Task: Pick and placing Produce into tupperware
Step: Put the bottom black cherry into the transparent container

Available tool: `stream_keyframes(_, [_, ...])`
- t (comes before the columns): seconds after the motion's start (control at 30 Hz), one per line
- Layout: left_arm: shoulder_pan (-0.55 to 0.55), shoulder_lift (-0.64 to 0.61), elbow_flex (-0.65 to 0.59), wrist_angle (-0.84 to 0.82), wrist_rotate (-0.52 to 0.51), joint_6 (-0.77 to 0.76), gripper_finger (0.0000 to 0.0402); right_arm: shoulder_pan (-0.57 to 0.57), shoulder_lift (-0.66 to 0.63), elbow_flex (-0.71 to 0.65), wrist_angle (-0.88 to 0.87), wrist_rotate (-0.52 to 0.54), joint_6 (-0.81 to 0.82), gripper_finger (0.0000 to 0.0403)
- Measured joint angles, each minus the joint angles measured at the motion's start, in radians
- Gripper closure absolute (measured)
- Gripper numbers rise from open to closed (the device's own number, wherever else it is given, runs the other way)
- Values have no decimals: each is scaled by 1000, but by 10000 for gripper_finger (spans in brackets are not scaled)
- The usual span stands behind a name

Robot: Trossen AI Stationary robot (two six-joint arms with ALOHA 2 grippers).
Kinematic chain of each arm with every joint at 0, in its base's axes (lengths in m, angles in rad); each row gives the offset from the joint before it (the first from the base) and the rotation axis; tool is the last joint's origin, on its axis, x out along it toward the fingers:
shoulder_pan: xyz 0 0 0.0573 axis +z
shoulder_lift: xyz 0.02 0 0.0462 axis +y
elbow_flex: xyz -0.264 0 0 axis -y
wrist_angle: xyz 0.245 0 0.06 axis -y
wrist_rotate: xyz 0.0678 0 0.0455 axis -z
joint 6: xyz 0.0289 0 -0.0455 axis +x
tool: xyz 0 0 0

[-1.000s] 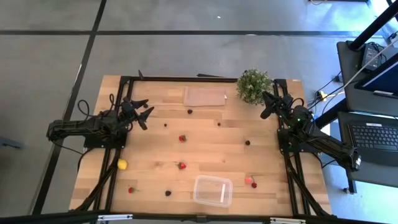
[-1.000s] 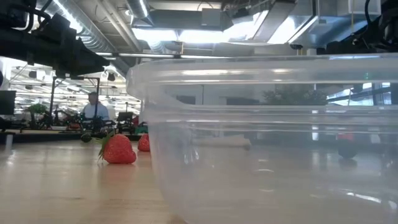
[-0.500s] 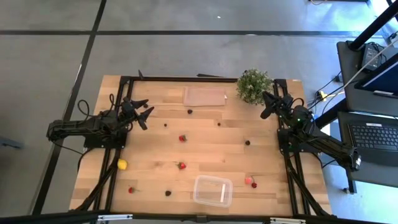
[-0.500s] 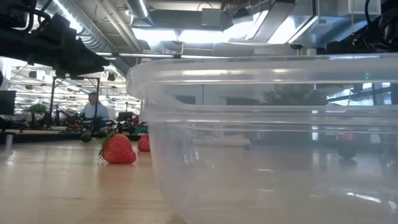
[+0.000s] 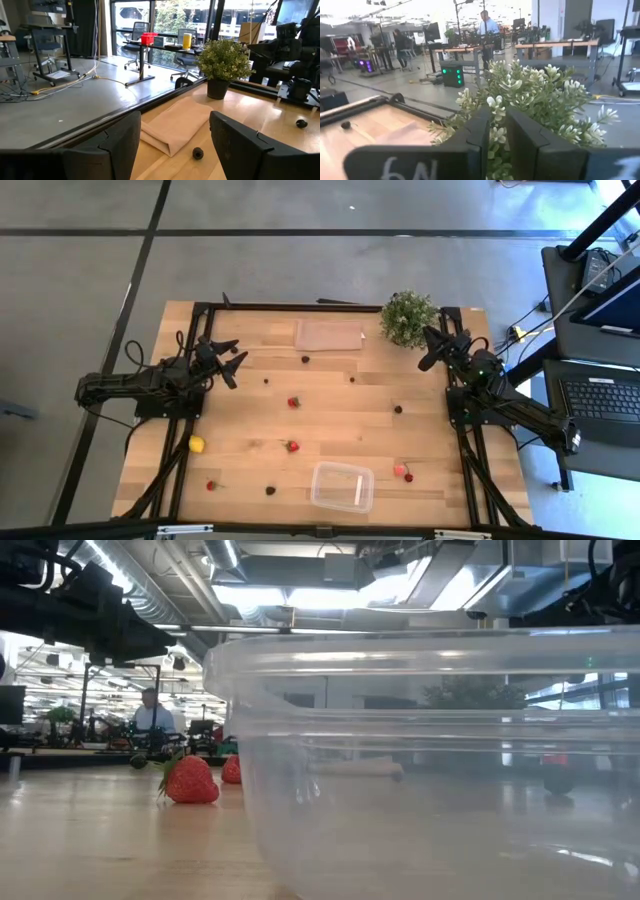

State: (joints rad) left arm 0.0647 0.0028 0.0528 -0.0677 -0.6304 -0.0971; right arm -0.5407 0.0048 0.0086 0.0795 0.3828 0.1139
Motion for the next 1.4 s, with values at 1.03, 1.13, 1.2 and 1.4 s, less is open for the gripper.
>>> stream_keyframes(1.03, [0,0,0,0,0,3,172,0,-1,0,56,-52,201,312])
stream_keyframes(1.13, [0,0,0,0,0,3,172,0,-1,0,75,-71,179,276])
stream_keyframes(1.2, [0,0,0,0,0,3,172,0,-1,0,87,-72,179,245])
stream_keyframes(1.4, [0,0,0,0,0,3,172,0,-1,0,95,-81,222,177])
